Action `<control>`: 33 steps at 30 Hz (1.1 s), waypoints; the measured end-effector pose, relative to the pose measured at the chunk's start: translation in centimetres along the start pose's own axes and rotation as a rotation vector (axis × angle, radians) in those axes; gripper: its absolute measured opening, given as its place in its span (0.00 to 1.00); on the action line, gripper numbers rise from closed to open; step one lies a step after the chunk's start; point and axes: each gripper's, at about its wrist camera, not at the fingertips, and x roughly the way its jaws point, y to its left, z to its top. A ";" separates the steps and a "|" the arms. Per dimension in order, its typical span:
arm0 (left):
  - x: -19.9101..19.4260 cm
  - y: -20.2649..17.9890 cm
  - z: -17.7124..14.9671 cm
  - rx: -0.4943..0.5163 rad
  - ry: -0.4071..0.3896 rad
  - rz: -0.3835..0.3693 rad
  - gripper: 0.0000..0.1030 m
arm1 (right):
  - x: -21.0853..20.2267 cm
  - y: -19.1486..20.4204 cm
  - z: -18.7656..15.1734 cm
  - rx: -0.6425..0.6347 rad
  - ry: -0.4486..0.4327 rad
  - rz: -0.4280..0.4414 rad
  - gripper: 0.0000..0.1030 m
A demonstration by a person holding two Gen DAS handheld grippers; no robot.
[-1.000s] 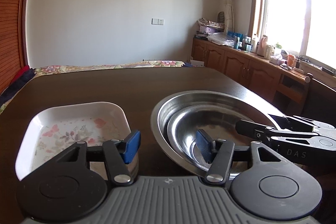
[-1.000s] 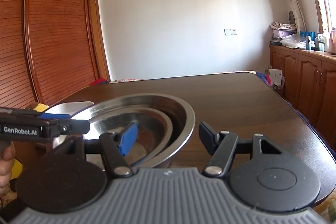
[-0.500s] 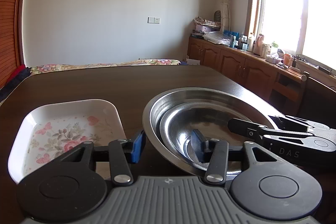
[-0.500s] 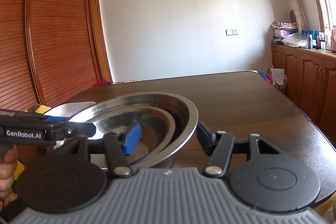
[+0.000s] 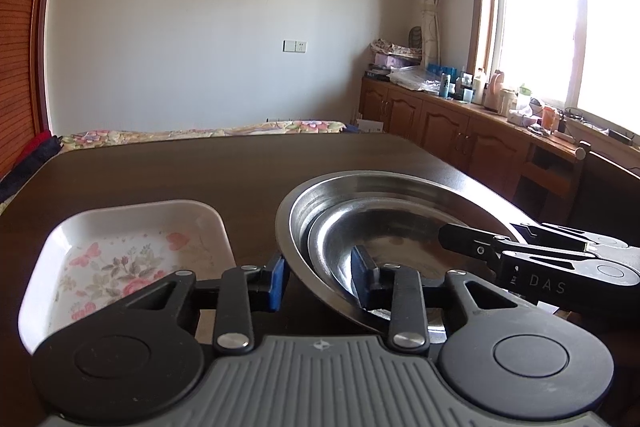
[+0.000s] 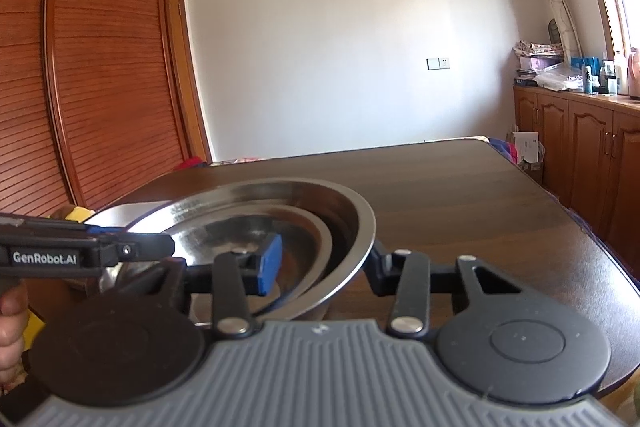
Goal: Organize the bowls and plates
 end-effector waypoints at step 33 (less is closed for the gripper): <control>-1.4 4.5 6.6 -0.021 -0.019 0.109 0.35 | 2.9 3.0 5.6 -0.098 -0.053 0.113 0.44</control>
